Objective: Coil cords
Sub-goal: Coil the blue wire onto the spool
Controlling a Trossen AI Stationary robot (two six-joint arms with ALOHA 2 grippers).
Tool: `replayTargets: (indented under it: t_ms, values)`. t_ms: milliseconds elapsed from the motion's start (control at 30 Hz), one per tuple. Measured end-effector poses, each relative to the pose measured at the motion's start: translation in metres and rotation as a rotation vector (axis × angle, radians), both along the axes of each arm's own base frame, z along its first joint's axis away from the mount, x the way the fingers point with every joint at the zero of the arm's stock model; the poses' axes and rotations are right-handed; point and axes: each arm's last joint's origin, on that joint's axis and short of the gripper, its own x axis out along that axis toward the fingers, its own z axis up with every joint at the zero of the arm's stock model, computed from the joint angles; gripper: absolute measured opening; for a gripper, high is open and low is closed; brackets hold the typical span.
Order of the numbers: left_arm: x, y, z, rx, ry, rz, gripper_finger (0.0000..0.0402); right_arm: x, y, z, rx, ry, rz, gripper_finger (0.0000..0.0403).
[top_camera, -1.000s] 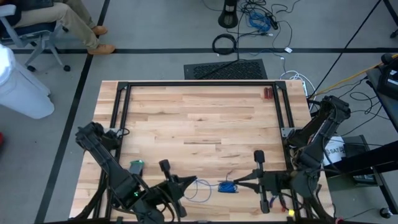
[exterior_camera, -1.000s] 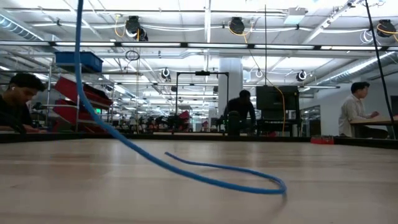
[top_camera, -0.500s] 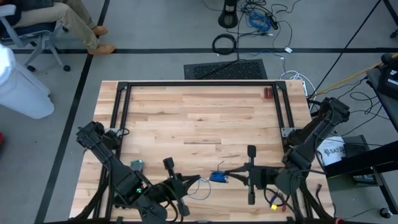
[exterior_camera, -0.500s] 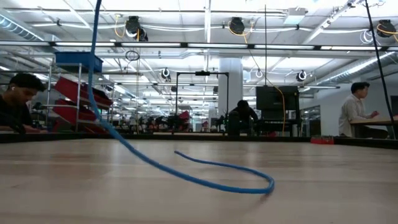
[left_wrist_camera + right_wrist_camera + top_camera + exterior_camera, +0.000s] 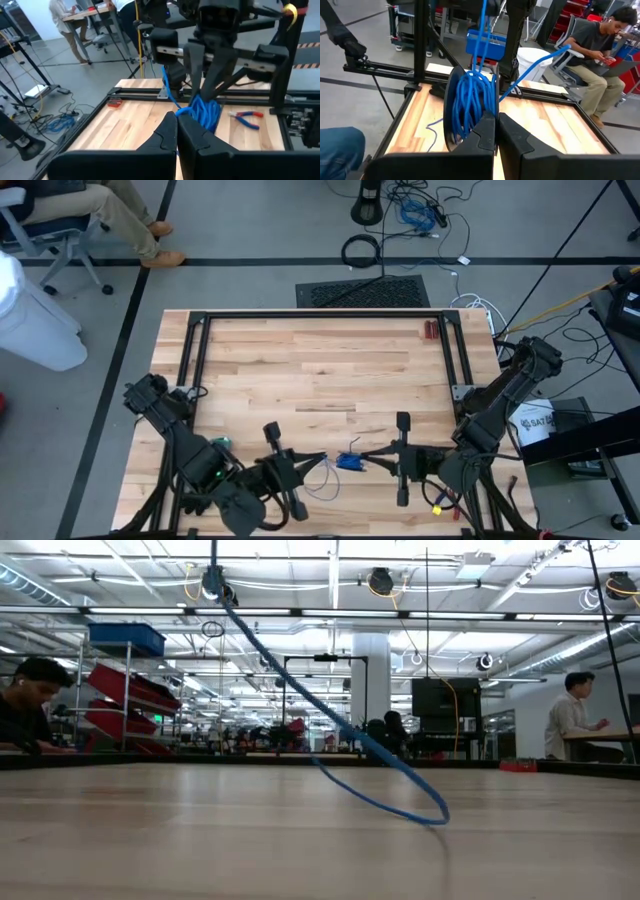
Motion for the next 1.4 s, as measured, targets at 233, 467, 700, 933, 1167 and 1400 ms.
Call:
replayTargets:
  t_ms: [233, 467, 700, 933, 1167, 1400]
  values:
    - [0.015, 0.015, 0.003, -0.057, -0.019, -0.006, 0.0000, 0.007, -0.005, -0.003, 0.014, 0.002, -0.045, 0.0000]
    - [0.035, 0.040, 0.003, -0.154, -0.015, -0.037, 0.0000, 0.011, -0.010, -0.005, 0.013, -0.024, -0.171, 0.0000]
    - [0.044, 0.052, 0.002, -0.216, -0.009, -0.051, 0.0000, 0.010, -0.011, -0.004, -0.004, -0.047, -0.251, 0.0000]
    - [0.033, 0.045, 0.007, -0.180, 0.003, -0.074, 0.0000, 0.010, -0.011, -0.004, -0.002, -0.048, -0.250, 0.0000]
    - [0.019, 0.040, 0.015, -0.121, 0.000, -0.074, 0.0000, 0.010, -0.011, -0.004, 0.009, -0.048, -0.244, 0.0000]
    - [0.014, 0.040, 0.012, -0.100, 0.052, -0.098, 0.0000, 0.010, -0.011, -0.004, 0.008, -0.045, -0.240, 0.0000]
